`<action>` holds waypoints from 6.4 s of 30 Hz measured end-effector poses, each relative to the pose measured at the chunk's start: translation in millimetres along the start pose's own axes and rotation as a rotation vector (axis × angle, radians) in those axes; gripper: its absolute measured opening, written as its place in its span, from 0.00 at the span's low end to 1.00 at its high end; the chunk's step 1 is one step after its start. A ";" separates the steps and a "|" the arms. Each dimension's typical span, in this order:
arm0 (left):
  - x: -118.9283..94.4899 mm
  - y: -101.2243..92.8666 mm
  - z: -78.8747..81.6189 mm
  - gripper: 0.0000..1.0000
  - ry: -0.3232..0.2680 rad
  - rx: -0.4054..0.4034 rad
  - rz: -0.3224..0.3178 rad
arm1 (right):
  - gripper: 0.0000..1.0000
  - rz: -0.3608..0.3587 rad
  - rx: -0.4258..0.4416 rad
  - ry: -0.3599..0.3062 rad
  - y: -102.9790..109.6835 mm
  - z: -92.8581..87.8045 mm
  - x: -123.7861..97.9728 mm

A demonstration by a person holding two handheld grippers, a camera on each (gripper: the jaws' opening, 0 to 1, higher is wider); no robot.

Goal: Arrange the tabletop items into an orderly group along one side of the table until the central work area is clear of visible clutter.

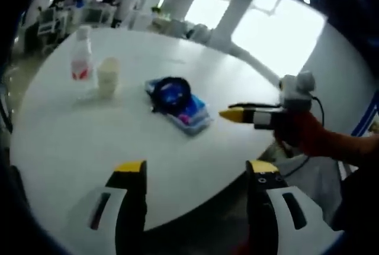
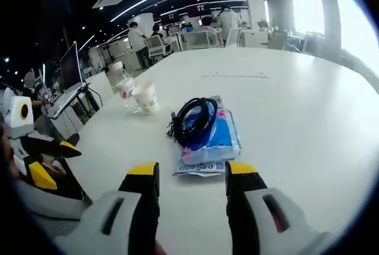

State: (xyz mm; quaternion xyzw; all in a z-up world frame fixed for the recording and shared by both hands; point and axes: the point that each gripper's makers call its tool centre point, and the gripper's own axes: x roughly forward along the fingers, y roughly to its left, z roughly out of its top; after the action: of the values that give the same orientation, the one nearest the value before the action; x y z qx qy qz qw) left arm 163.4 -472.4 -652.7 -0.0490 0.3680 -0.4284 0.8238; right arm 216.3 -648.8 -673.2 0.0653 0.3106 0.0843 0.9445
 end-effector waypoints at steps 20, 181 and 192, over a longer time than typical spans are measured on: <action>-3.1 10.1 -17.0 0.65 0.038 0.017 0.039 | 0.49 0.036 -0.005 0.064 -13.4 42.4 62.4; -9.2 40.1 -28.8 0.62 0.049 -0.130 0.138 | 0.03 -0.128 0.177 0.050 -178.6 11.6 39.1; -9.7 42.8 -28.0 0.62 0.042 -0.139 0.148 | 0.03 -0.139 0.174 0.089 -181.9 -1.8 44.8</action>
State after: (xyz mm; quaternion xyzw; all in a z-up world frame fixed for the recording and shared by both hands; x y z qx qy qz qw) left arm 170.5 -431.7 -684.4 -0.0700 0.4166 -0.3407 0.8399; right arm 272.3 -817.4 -732.4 0.1213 0.3621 -0.0058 0.9242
